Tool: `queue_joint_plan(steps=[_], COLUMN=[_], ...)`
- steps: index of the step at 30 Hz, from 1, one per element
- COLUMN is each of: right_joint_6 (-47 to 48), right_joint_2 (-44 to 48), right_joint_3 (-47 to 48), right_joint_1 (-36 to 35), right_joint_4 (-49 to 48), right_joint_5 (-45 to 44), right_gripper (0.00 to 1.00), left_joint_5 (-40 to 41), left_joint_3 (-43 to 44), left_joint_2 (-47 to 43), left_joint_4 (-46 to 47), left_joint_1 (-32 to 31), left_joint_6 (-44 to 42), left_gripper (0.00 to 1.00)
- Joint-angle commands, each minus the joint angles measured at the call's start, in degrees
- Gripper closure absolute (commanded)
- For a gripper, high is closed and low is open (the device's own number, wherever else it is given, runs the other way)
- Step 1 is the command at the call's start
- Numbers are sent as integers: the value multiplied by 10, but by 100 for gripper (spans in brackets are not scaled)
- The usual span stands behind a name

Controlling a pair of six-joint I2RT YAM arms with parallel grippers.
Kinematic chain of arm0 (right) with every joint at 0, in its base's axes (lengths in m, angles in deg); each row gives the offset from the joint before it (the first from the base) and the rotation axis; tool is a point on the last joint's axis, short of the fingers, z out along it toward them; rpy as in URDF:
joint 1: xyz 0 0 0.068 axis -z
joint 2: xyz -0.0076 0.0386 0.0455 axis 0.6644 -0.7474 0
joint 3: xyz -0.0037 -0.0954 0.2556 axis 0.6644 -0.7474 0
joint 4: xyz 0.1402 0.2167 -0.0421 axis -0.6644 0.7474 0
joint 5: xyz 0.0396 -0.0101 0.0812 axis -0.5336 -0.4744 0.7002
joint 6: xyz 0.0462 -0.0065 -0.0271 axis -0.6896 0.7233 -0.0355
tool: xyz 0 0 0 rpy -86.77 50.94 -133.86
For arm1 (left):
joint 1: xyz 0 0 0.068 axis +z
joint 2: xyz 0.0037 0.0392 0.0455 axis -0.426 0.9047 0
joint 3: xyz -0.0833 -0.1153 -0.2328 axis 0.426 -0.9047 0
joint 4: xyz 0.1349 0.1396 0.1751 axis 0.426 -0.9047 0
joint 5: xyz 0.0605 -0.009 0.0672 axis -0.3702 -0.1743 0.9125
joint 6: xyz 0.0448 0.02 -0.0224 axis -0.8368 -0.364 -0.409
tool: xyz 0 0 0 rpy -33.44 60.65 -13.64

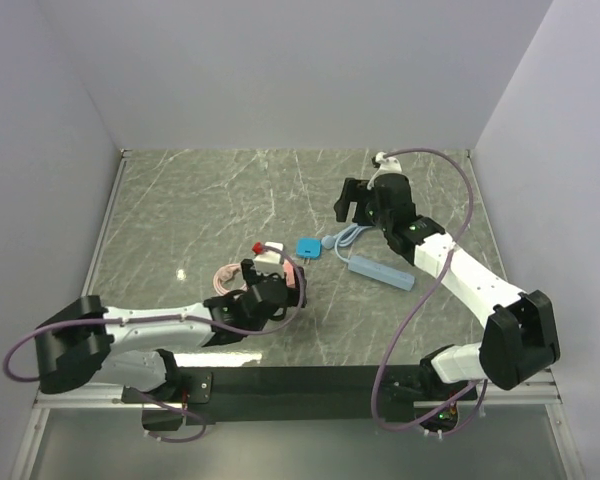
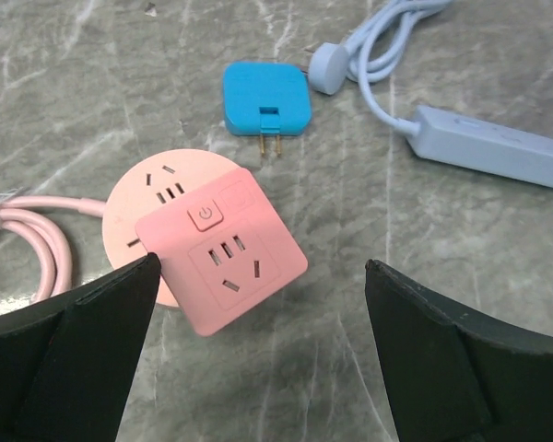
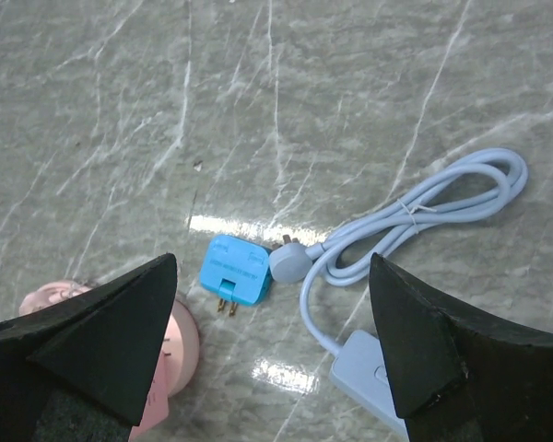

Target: Insert the plug

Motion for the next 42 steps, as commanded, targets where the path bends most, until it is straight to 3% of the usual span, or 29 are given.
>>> queue_joint_plan(steps=[1,15,33,38,42], right_joint_6=[17,16,22,24,25], right_joint_2=[21,60,62,58,57], right_joint_3=[-22,-66,-77,-80,-84], right_joint_1=[7,23,23,23,23], right_joint_4=[-44,-83,-96,-104,-106], right_joint_5=[38,78,89,100,99], right_gripper=[9,9,10,11,11], left_joint_5=[78,126,54,39,39], left_joint_3=[52,156,107,116,110], left_joint_2=[31,130,124,150,164], left_joint_4=[-48,-235,-104,-100,-80], left_joint_1=[-11,-13,26,52,60], left_joint_6=[33,116,42,24,5], left_gripper=[1,1,1,8,20])
